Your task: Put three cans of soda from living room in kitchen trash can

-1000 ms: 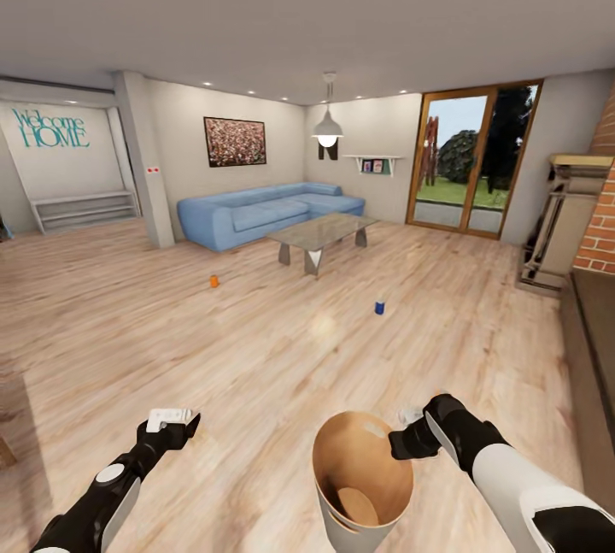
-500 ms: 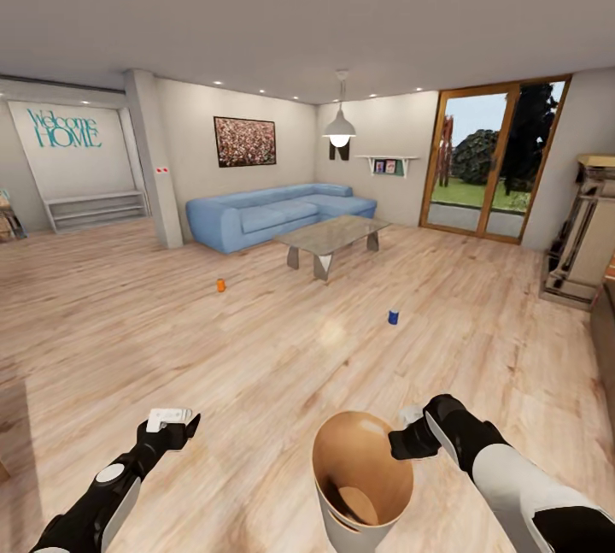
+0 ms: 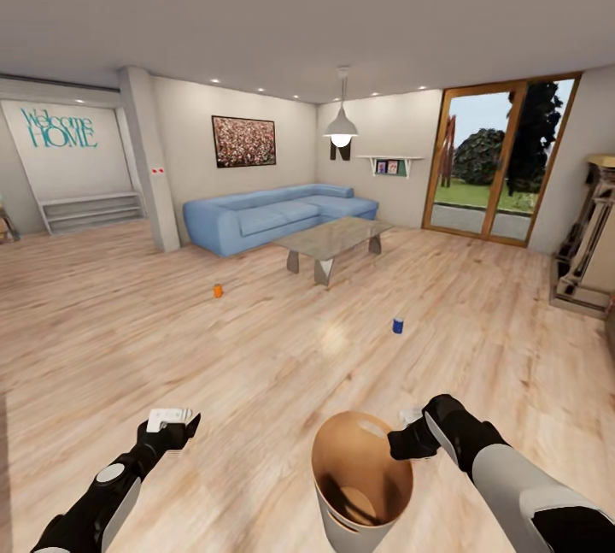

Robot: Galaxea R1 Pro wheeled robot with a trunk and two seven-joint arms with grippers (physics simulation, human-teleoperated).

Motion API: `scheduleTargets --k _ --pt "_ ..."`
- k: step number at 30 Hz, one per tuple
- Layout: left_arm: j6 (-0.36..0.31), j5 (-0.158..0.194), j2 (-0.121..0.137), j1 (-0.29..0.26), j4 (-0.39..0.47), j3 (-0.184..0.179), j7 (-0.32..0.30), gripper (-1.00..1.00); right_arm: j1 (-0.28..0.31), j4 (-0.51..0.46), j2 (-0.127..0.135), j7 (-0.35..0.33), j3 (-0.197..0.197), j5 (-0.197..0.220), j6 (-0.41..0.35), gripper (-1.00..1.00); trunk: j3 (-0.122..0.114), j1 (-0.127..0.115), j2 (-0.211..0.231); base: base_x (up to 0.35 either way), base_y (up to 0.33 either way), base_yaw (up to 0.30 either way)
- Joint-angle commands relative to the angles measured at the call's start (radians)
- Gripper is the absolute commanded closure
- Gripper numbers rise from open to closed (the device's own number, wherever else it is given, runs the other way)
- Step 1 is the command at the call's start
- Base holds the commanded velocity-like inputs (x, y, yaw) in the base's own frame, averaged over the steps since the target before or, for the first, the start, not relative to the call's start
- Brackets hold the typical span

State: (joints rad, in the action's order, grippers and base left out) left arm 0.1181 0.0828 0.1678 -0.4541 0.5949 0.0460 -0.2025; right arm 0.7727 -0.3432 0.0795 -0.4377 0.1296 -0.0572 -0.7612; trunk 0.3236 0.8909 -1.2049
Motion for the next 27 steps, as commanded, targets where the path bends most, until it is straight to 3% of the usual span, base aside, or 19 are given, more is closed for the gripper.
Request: scheduleTargets --k 1,27 --pt "0.000 0.000 0.000 0.000 0.000 0.000 0.000 -1.00 0.000 0.000 -0.001 -0.007 -0.005 0.022 -0.007 1.00 0.000 0.000 0.000 0.326 0.000 0.000" --pt "0.000 0.000 0.000 0.000 -0.001 0.000 0.000 -1.00 0.000 0.001 -0.005 -0.006 -0.006 0.020 -0.011 1.00 0.034 0.000 0.000 0.326 0.000 0.000"
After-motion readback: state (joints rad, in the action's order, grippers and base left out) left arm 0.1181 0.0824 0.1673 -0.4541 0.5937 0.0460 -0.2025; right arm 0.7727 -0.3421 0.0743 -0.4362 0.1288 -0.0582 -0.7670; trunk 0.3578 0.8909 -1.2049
